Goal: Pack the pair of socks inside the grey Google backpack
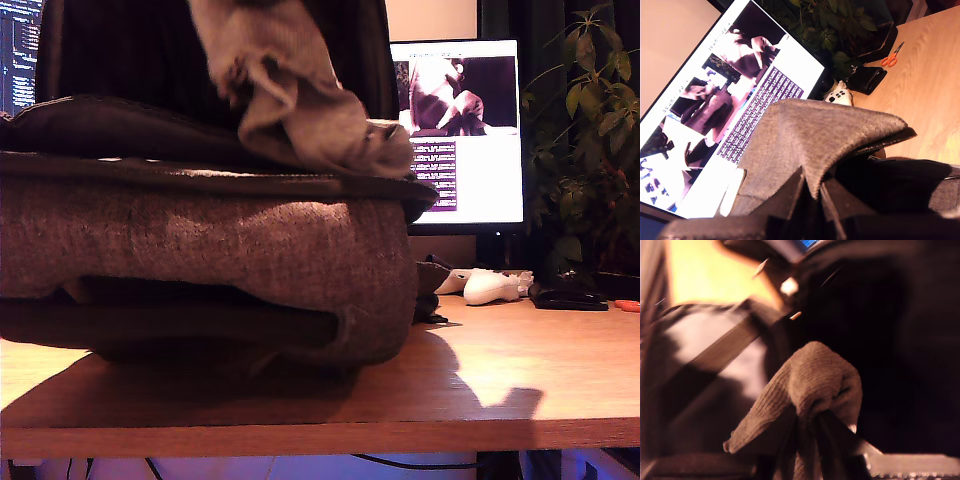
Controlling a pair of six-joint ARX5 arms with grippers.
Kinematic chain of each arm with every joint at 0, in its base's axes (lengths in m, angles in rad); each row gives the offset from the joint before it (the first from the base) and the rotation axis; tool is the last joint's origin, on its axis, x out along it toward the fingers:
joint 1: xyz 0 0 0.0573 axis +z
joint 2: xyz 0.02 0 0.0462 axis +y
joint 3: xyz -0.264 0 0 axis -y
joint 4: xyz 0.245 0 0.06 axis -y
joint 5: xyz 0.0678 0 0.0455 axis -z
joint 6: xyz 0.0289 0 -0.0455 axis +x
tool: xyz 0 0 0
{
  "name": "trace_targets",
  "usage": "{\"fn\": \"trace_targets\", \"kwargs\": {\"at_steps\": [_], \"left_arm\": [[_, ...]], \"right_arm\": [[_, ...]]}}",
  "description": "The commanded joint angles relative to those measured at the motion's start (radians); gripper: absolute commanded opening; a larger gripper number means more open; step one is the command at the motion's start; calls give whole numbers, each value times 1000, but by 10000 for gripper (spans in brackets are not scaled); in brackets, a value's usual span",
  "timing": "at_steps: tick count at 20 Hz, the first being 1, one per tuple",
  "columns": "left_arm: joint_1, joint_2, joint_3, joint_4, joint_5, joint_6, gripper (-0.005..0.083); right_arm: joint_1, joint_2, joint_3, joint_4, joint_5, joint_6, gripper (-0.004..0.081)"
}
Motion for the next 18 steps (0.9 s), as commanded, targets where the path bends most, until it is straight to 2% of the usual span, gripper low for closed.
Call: {"fn": "trace_targets", "kwargs": {"at_steps": [1,5,7,14,18], "left_arm": [[-2,-9,30,34,10,5,-21],[-2,-9,30,31,10,21,-21],[-2,-9,30,31,10,21,-21],[-2,-9,30,31,11,27,-21],[-2,-9,30,31,12,28,-21]], "right_arm": [[-22,7,-18,57,4,-102,-13],[-73,41,-18,151,1,-234,-13],[-88,61,-18,197,-10,-261,-13],[-107,127,-16,382,-63,-496,-13],[-137,155,-16,364,-138,-506,-13]]}}
